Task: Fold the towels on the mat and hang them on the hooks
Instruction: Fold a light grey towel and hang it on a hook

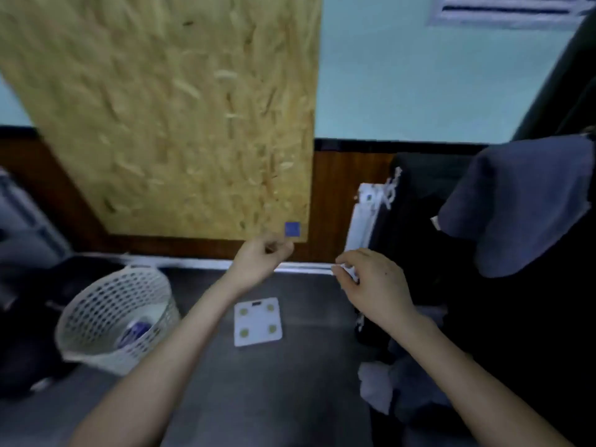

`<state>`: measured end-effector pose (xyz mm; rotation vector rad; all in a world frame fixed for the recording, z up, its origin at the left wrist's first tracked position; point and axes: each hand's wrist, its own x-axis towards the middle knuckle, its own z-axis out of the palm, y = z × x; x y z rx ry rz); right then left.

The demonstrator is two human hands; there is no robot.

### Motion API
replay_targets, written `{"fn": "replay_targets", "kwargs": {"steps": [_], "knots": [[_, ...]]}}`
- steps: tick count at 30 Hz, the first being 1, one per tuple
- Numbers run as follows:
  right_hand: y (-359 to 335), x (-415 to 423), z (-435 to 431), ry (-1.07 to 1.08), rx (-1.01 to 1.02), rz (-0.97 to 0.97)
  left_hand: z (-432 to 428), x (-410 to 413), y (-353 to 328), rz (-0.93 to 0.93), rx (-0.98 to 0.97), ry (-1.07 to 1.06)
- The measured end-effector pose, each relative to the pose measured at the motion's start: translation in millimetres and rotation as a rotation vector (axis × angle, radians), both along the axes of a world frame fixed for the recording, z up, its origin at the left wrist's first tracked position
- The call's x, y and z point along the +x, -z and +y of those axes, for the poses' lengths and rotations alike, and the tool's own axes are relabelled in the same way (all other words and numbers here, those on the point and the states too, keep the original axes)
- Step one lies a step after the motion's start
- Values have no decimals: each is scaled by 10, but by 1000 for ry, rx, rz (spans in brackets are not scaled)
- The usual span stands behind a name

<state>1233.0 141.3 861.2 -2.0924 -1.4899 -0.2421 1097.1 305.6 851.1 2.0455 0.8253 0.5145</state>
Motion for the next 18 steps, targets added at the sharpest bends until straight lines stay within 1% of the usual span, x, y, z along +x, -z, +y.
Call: {"fn": "replay_targets", "kwargs": {"steps": [3, 7, 10, 13, 18], "knots": [[487, -585, 78, -204, -267, 164, -196, -1181, 307, 80, -31, -211], [1065, -1423, 129, -377, -497, 231, -560, -2543, 550, 168, -130, -434], [1422, -2057, 159, -488, -597, 273, -855, -3427, 663, 183, -167, -621], [1675, -2734, 233, -571, -666, 297, -1155, -4211, 786, 188, -209, -755], [1954, -3886, 381, -665, -727, 369, -1532, -5320, 1039, 259, -228, -853]]}}
